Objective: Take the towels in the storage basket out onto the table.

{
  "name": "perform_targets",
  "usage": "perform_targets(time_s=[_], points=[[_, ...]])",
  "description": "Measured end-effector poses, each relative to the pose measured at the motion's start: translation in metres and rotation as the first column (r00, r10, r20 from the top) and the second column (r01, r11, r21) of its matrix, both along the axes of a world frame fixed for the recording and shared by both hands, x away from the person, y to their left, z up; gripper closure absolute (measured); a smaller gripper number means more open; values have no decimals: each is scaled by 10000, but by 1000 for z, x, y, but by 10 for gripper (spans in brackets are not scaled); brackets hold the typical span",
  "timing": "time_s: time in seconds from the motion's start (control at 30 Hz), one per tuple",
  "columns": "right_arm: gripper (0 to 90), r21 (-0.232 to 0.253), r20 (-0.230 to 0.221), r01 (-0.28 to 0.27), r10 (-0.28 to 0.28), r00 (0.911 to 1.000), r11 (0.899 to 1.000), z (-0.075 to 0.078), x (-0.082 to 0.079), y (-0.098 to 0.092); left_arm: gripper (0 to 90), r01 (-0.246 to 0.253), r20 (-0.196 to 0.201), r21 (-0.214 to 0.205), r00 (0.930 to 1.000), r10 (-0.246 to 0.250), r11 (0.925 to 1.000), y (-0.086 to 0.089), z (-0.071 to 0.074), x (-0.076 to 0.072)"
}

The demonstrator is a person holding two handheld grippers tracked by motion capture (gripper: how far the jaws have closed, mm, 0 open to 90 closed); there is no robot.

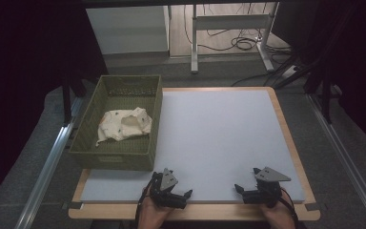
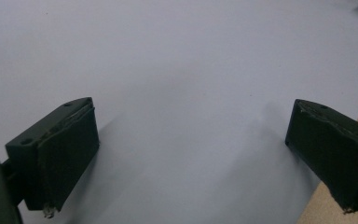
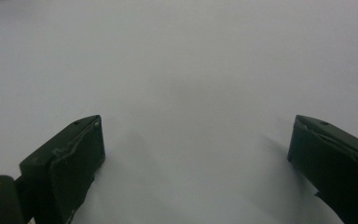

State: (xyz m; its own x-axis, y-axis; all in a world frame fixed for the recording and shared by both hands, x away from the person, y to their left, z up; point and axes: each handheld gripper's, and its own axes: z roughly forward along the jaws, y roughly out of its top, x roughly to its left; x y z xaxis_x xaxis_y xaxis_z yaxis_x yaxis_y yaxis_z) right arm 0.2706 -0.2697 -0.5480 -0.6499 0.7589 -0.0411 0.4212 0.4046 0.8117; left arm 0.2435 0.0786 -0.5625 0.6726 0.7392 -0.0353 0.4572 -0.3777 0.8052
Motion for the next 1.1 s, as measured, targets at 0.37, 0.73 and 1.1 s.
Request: perform_targets(time_s=[0.37,0.73,1.1], points=[[37,0,27,146,-146,9999,9999,0,-2,1,27,-78,-5,-8,10000,78,10000,0,0,-1],[36,-10,20,162,-162,9999,9999,0,-1,1,28,-75,-43,-5,10000,75,10000,0,0,0],[36,-20,7,161,-161,9999,9999,0,-1,1,33,-169,-37,-123,9999,169,9998,-1,0,-1]])
